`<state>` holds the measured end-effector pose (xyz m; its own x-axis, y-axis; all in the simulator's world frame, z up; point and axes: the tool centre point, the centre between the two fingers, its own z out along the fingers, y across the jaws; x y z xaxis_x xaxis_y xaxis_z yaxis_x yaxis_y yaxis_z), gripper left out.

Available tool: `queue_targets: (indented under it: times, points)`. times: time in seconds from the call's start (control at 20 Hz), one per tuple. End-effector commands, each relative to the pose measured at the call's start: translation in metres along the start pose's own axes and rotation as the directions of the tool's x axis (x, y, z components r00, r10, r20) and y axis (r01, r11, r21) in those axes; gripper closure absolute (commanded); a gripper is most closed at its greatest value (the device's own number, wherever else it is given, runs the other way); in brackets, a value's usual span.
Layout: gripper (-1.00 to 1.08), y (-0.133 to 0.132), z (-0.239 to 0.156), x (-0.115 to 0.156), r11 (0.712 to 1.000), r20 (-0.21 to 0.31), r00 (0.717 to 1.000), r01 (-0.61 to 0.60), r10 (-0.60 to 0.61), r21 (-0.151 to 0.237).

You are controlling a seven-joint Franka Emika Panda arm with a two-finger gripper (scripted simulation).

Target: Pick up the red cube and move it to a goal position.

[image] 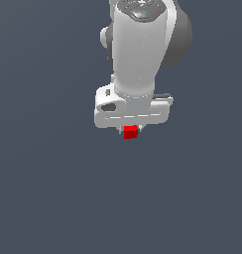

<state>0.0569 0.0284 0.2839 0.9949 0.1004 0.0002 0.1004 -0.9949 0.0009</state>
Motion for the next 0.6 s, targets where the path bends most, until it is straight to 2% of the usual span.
queue_targets:
  times: [0.0,0.55]
  points:
    - [1.08,-0.010,-0.026,0.004,1.000,0.001,1.000,0.000,0.000,0.000]
    - [1.08,-0.043,-0.111,0.021,1.000,0.000,1.000,-0.001,0.001,0.000]
